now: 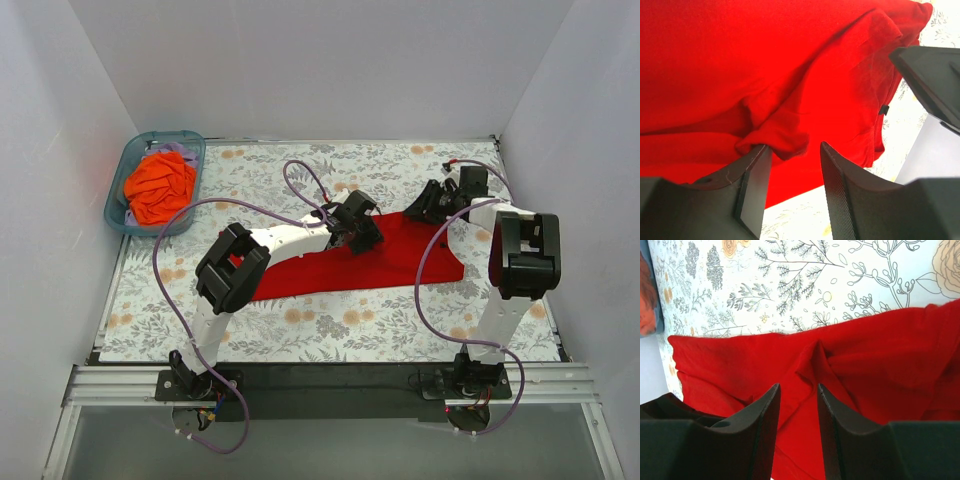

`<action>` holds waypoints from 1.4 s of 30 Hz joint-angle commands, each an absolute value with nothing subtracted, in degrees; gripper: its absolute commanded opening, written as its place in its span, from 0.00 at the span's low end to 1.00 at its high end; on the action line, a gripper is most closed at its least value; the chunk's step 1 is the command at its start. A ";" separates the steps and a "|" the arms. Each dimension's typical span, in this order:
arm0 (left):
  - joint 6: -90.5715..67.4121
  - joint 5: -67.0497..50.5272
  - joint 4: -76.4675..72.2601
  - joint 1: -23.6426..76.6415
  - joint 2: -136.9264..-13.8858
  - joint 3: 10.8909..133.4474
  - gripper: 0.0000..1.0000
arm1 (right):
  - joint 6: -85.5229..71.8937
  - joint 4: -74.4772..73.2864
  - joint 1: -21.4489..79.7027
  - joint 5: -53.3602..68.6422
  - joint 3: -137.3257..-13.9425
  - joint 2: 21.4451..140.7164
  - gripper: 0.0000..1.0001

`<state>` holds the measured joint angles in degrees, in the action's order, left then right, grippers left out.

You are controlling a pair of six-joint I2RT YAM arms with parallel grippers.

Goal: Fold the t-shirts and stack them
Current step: Fold the tshirt

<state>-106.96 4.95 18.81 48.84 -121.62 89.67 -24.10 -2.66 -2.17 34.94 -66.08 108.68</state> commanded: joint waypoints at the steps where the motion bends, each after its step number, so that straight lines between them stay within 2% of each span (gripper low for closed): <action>1: -107.23 6.24 18.11 48.96 -121.99 91.23 0.40 | -24.43 -1.14 -1.67 36.12 -68.64 110.13 0.41; 8: -107.14 6.07 18.02 48.96 -122.17 90.79 0.32 | -25.05 -1.14 -1.14 34.98 -69.96 112.06 0.41; 12: -106.88 6.33 18.02 48.87 -121.99 90.09 0.22 | -25.31 -1.14 -0.88 34.98 -71.01 112.76 0.41; 18: -106.87 6.50 18.10 48.43 -121.99 88.86 0.17 | -25.40 -1.23 -0.62 34.89 -72.25 114.34 0.39; 21: -106.87 6.50 18.02 47.99 -121.82 88.07 0.15 | -25.40 -1.14 -0.62 34.72 -72.16 114.87 0.36; 23: -106.79 6.24 18.11 47.73 -121.73 87.63 0.12 | -25.31 -1.23 -0.62 34.80 -71.81 114.87 0.30; 24: -106.87 5.98 18.11 47.55 -121.73 87.54 0.11 | -25.23 -1.32 -0.62 35.15 -71.81 114.87 0.23; 25: -106.79 5.54 18.11 47.46 -121.64 87.54 0.11 | -25.31 -1.32 -0.62 35.24 -71.72 114.70 0.12; 27: -106.79 5.10 18.11 47.29 -121.47 87.19 0.08 | -25.31 -1.41 -0.62 35.68 -71.54 113.82 0.02; 31: -106.96 3.69 18.11 46.76 -120.06 86.75 0.00 | -24.35 -3.85 -0.70 34.46 -71.02 110.23 0.01; 42: -107.93 -4.56 19.25 44.65 -117.33 86.75 0.00 | -21.45 -10.72 -1.76 31.12 -67.95 103.45 0.01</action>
<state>-107.37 -0.86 18.22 45.25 -121.38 86.98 -23.29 -7.84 -1.23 32.60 -69.38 105.86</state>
